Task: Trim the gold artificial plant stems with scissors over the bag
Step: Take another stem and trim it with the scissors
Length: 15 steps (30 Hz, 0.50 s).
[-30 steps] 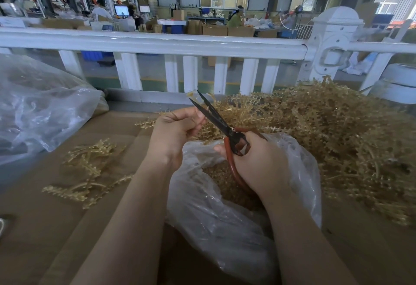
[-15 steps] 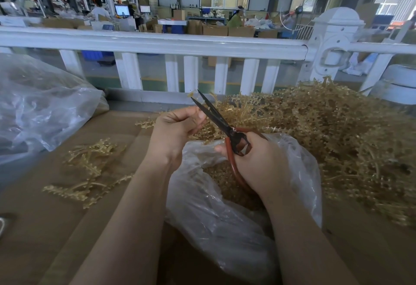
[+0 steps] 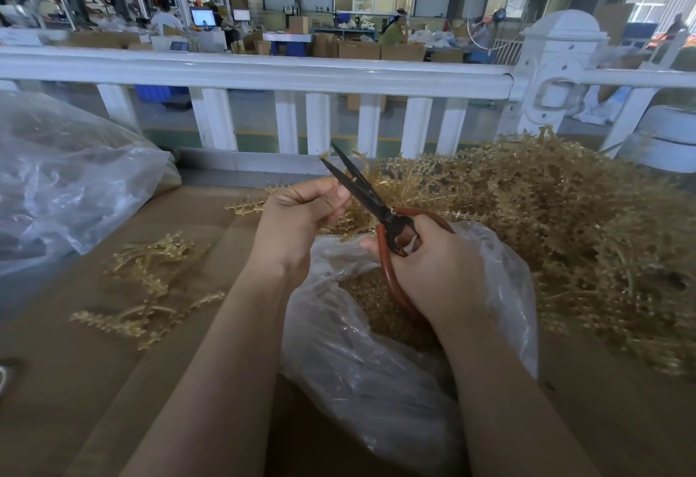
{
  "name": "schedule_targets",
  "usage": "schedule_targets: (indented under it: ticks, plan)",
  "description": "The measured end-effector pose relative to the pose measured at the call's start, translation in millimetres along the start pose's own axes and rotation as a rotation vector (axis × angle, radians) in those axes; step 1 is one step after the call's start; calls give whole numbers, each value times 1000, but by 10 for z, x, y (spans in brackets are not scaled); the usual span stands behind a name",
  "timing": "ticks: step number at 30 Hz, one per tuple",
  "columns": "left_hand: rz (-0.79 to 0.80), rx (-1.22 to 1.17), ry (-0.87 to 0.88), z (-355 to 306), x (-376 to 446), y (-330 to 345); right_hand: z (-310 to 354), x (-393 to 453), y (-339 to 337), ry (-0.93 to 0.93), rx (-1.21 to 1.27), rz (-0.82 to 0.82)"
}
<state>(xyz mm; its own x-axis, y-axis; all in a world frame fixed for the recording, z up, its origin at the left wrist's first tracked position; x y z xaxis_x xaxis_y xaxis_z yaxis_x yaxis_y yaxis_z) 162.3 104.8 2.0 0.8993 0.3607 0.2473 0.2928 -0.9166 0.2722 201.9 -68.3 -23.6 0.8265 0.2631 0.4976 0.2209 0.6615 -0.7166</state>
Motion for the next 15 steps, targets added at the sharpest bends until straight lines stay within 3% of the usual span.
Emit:
schedule_targets:
  ticks: [8,15]
  plan:
    - [-3,5,-7,-9,-7,1,35,-20,-13,-32,20,-96]
    - [8,-4,-33,-25,-17,11,31,-2,-8,-17,30,-81]
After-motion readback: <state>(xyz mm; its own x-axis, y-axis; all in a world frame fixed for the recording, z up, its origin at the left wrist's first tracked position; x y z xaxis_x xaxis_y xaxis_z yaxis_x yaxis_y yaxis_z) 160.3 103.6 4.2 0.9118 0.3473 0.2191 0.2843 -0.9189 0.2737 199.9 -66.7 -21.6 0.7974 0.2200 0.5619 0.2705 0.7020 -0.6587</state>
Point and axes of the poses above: each hand's wrist, its own x-axis towards the middle knuckle, its own y-axis out of the palm, z = x × y, the point moved 3 cm from there along x, towards the middle knuckle, and after that the axes turned 2 degrees about z, right-handed, at the moved point
